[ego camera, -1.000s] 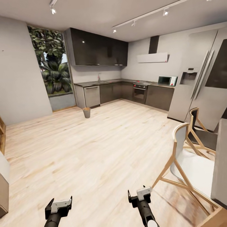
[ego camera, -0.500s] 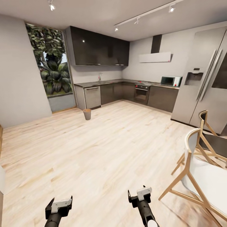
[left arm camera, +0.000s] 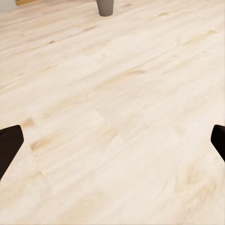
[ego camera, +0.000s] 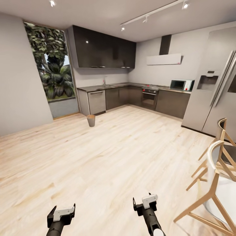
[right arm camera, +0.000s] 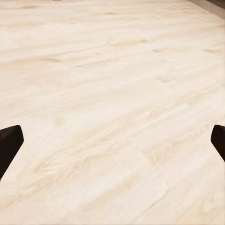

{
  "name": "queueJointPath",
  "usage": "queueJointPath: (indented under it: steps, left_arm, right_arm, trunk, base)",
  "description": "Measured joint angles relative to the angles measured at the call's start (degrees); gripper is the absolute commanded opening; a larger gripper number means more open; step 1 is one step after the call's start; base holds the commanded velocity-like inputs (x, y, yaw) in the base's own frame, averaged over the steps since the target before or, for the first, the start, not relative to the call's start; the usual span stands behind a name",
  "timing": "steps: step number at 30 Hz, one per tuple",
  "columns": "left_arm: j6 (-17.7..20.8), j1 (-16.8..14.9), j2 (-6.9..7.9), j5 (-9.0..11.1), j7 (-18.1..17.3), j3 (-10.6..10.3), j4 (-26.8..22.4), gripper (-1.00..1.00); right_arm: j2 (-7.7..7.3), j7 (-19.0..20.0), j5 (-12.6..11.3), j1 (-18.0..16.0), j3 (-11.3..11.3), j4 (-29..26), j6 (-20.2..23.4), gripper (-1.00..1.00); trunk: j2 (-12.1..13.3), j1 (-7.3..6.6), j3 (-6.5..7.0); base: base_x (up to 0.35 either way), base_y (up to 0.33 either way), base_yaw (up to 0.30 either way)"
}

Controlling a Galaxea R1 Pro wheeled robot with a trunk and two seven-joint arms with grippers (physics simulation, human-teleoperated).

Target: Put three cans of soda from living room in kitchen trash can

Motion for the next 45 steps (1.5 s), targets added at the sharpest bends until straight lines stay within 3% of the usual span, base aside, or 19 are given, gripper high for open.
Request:
queueJointPath:
  steps: [13,34,45]
  left_arm:
    - [0.18,0.00,-0.04,0.00,-0.05,-0.01,-0.09,1.00]
    - [0.06,0.00,0.39,0.06,-0.80,-0.24,-0.14,1.00]
    - [-0.01,0.00,0.44,-0.08,-5.30,-0.15,0.24,1.00]
  right_arm:
    - [-0.01,0.00,0.00,-0.01,1.75,1.12,-0.01,1.00]
    - [-0.39,-0.09,-0.57,0.41,1.71,1.70,-0.29,1.00]
    - [-1.62,-0.33,-0.70,2.03,1.22,1.84,-4.66,1.00]
  trunk:
    - [0.00,0.00,0.00]
    - [0.00,0.00,0.00]
    - [0.00,0.00,0.00]
  base:
    - [0.313,0.113,0.000]
    - [0.314,0.112,0.000]
    - [0.315,0.110,0.000]
